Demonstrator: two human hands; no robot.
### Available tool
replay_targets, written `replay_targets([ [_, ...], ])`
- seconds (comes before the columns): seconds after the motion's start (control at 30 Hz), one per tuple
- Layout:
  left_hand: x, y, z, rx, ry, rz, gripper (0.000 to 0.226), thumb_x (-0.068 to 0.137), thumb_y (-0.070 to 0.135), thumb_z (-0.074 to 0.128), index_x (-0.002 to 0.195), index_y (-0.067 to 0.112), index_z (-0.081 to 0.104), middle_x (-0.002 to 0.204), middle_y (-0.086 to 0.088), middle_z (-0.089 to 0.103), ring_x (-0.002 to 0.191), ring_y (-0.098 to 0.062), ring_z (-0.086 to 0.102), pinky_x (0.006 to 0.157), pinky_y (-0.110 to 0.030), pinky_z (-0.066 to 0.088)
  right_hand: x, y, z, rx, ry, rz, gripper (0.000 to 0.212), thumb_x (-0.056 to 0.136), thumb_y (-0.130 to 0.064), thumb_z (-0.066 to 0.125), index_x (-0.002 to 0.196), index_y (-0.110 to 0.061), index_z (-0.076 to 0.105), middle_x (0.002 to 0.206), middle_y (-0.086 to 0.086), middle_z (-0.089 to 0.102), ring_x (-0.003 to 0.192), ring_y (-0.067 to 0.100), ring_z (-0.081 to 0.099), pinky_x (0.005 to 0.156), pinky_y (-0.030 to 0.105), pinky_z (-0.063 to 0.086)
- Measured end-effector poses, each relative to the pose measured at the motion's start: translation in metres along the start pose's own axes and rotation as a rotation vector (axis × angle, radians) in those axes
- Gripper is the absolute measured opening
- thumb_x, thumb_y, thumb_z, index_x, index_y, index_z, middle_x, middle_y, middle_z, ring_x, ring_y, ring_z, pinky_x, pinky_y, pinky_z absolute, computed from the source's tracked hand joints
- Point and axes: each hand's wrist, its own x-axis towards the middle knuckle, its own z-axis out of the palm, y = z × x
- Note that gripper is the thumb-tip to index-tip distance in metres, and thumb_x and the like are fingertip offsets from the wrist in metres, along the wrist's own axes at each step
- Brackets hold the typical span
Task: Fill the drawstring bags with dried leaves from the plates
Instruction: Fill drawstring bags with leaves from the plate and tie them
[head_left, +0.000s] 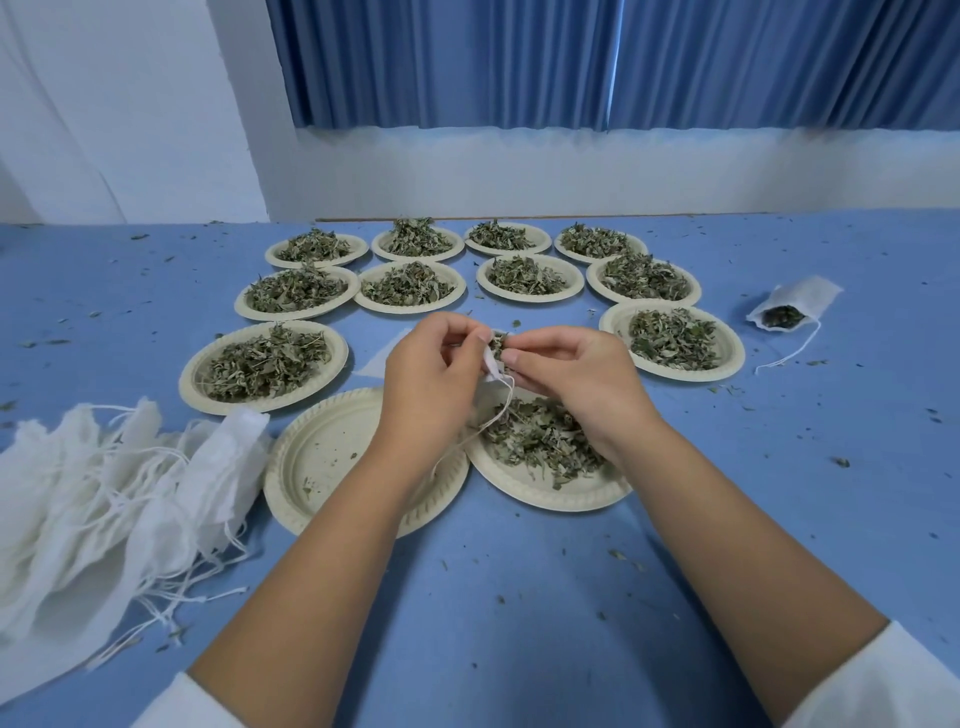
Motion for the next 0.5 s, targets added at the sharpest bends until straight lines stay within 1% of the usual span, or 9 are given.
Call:
replay_targets([
  [0.03, 0.000, 0.001, 0.000, -0.025, -0.007, 0.000, 0.010, 0.097, 0.018, 0.060, 0.089, 0.022, 0.065, 0.074, 0.008, 0.067, 0.062, 0.001, 0.060, 0.061, -0.016, 0.051, 0.000, 0.000, 0.000, 0.009, 0.035, -0.001, 0.016, 0.075, -0.003, 0.080, 0.087, -0.007, 0.072, 0.078, 0.005, 0.074, 0.067, 0.010, 0.069, 0.063, 0.015, 0.054],
  [0.1, -0.001, 0.002, 0.000, -0.079, -0.018, 0.004, 0.009, 0.097, 0.016, 0.060, 0.090, 0.019, 0.066, 0.071, 0.010, 0.067, 0.061, 0.004, 0.059, 0.060, -0.012, 0.048, 0.003, 0.003, -0.003, -0.099, 0.134, 0.006, 0.026, 0.070, -0.014, 0.086, 0.088, -0.013, 0.067, 0.079, 0.001, 0.067, 0.065, 0.007, 0.063, 0.057, 0.016, 0.051],
  [0.13, -0.001, 0.003, 0.000, -0.108, -0.028, 0.001, 0.010, 0.097, 0.015, 0.060, 0.090, 0.018, 0.067, 0.069, 0.012, 0.067, 0.060, 0.005, 0.059, 0.060, -0.011, 0.047, 0.006, 0.005, -0.005, -0.162, 0.161, 0.042, 0.032, 0.068, -0.022, 0.088, 0.091, -0.016, 0.066, 0.084, -0.001, 0.065, 0.070, 0.007, 0.062, 0.059, 0.018, 0.051],
  [0.2, -0.001, 0.004, -0.001, -0.168, -0.059, -0.018, 0.010, 0.097, 0.012, 0.059, 0.090, 0.016, 0.067, 0.065, 0.014, 0.068, 0.059, 0.005, 0.059, 0.059, -0.011, 0.047, 0.009, 0.005, -0.007, -0.143, 0.076, 0.172, 0.041, 0.072, -0.029, 0.085, 0.106, -0.018, 0.065, 0.099, 0.000, 0.070, 0.085, 0.013, 0.068, 0.070, 0.025, 0.056],
  [0.23, -0.001, 0.005, -0.001, -0.187, -0.078, -0.031, 0.011, 0.097, 0.012, 0.059, 0.090, 0.015, 0.066, 0.065, 0.014, 0.068, 0.059, 0.004, 0.059, 0.059, -0.011, 0.048, 0.009, 0.005, -0.007, -0.082, -0.006, 0.224, 0.038, 0.077, -0.026, 0.081, 0.110, -0.016, 0.066, 0.102, 0.004, 0.073, 0.090, 0.016, 0.070, 0.073, 0.027, 0.057],
  [0.27, -0.001, 0.005, -0.002, -0.188, -0.095, -0.041, 0.011, 0.097, 0.012, 0.059, 0.089, 0.016, 0.066, 0.065, 0.014, 0.069, 0.059, 0.003, 0.060, 0.060, -0.012, 0.048, 0.009, 0.005, -0.007, -0.027, -0.075, 0.237, 0.029, 0.082, -0.021, 0.077, 0.109, -0.014, 0.068, 0.102, 0.006, 0.074, 0.089, 0.017, 0.071, 0.072, 0.027, 0.058],
  [0.33, -0.001, 0.005, -0.001, -0.148, -0.121, -0.037, 0.011, 0.096, 0.013, 0.060, 0.089, 0.018, 0.067, 0.070, 0.010, 0.070, 0.064, -0.001, 0.063, 0.062, -0.015, 0.051, 0.007, 0.005, -0.005, -0.013, -0.121, 0.179, 0.015, 0.086, -0.012, 0.071, 0.101, -0.011, 0.072, 0.096, 0.008, 0.075, 0.083, 0.017, 0.072, 0.067, 0.023, 0.057],
  [0.43, -0.006, 0.006, 0.003, -0.026, -0.170, 0.044, 0.008, 0.095, 0.017, 0.063, 0.089, 0.021, 0.068, 0.082, 0.004, 0.073, 0.077, -0.012, 0.069, 0.069, -0.028, 0.058, 0.006, 0.007, -0.003, -0.143, -0.037, 0.063, 0.008, 0.084, -0.008, 0.071, 0.092, -0.009, 0.072, 0.082, 0.006, 0.075, 0.072, 0.015, 0.071, 0.062, 0.020, 0.055],
  [0.5, -0.011, 0.007, 0.007, 0.083, -0.228, 0.117, 0.006, 0.095, 0.021, 0.064, 0.090, 0.021, 0.068, 0.081, 0.003, 0.072, 0.078, -0.016, 0.069, 0.074, -0.040, 0.059, 0.007, 0.010, -0.001, -0.250, 0.035, 0.052, 0.006, 0.083, -0.004, 0.069, 0.087, -0.008, 0.068, 0.072, 0.002, 0.071, 0.064, 0.011, 0.066, 0.056, 0.019, 0.053],
])
